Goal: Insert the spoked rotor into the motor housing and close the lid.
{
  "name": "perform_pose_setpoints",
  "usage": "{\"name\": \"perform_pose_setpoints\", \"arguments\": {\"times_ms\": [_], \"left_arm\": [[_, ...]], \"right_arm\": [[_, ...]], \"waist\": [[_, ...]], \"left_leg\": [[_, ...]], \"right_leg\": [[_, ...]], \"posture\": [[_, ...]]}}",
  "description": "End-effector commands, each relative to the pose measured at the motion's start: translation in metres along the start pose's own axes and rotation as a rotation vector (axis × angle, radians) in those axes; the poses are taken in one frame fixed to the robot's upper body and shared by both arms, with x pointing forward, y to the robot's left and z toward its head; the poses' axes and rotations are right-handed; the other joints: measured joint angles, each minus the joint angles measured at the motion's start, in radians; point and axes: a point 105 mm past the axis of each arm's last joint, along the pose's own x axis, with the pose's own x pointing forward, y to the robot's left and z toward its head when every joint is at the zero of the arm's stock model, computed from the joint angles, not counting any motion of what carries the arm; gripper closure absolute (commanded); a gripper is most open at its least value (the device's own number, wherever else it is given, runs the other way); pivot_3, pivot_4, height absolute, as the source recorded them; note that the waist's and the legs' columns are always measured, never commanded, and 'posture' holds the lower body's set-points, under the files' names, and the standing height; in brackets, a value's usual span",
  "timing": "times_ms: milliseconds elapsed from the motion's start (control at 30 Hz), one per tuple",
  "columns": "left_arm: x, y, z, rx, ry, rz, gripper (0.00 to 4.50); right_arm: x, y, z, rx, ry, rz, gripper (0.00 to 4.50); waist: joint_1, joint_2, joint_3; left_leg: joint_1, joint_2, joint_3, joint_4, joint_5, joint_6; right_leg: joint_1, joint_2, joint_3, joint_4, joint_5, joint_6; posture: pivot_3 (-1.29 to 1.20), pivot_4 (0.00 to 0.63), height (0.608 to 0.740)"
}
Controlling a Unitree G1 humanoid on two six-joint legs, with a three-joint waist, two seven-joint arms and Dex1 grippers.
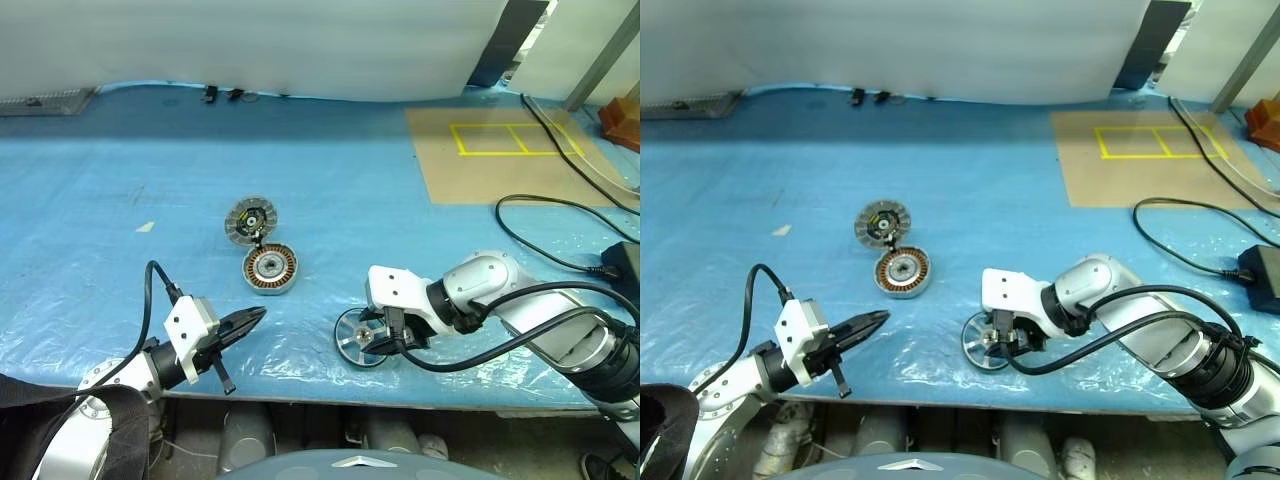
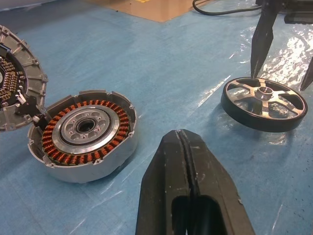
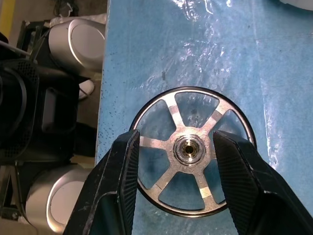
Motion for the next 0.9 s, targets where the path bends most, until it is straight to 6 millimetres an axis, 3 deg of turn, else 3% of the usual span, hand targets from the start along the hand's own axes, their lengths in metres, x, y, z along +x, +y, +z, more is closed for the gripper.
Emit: {"name": "perform_pose_setpoints", "arguments": {"times_ms": [33,300,467,867,900], "left_arm": [[-0.002,-0.002,0.006,0.019,-0.018,0.006,4.50],[-0.008,0.000,0.010,0.023,-0.024,0.056,4.50],[-0.013,-0.006,0.006,0.002,-0.009,0.081,4.50],[-0.018,-0.015,-0.001,-0.029,0.008,0.103,4.50],[-0.019,-0.016,-0.002,-0.031,0.010,0.103,4.50]], "right_arm": [[-0.005,0.002,0.006,-0.096,0.002,-0.007,2.06],[-0.002,-0.003,0.001,-0.186,0.023,-0.005,2.06],[-0.007,-0.013,-0.001,-0.246,0.036,-0.033,0.85],[-0.004,-0.002,0.005,-0.288,0.018,0.025,0.85],[-0.003,-0.002,0.005,-0.289,0.016,0.027,1.02]], "waist": [[0.000,0.000,0.000],[0.000,0.000,0.000],[-0.001,0.000,0.000],[-0.001,0.000,0.000],[-0.002,0.000,0.000]], "left_leg": [[0.000,0.000,0.000,0.000,0.000,0.000],[0.000,0.000,0.000,0.000,0.000,0.000],[-0.001,0.000,0.000,0.001,0.000,0.000],[-0.001,0.000,0.000,0.001,0.000,0.000],[-0.001,0.000,0.000,0.001,0.000,0.000]], "right_leg": [[0.000,0.000,0.000,0.000,0.000,0.000],[0.000,0.000,0.000,0.000,-0.001,0.002],[0.000,0.000,0.000,0.000,-0.001,0.002],[0.000,0.000,0.000,0.000,-0.002,0.003],[0.000,0.000,0.000,0.000,-0.002,0.003]], "posture": [[0.00,0.150,0.740],[0.00,0.150,0.740],[0.00,0.150,0.740],[0.00,0.150,0.740],[0.00,0.150,0.740]]}}
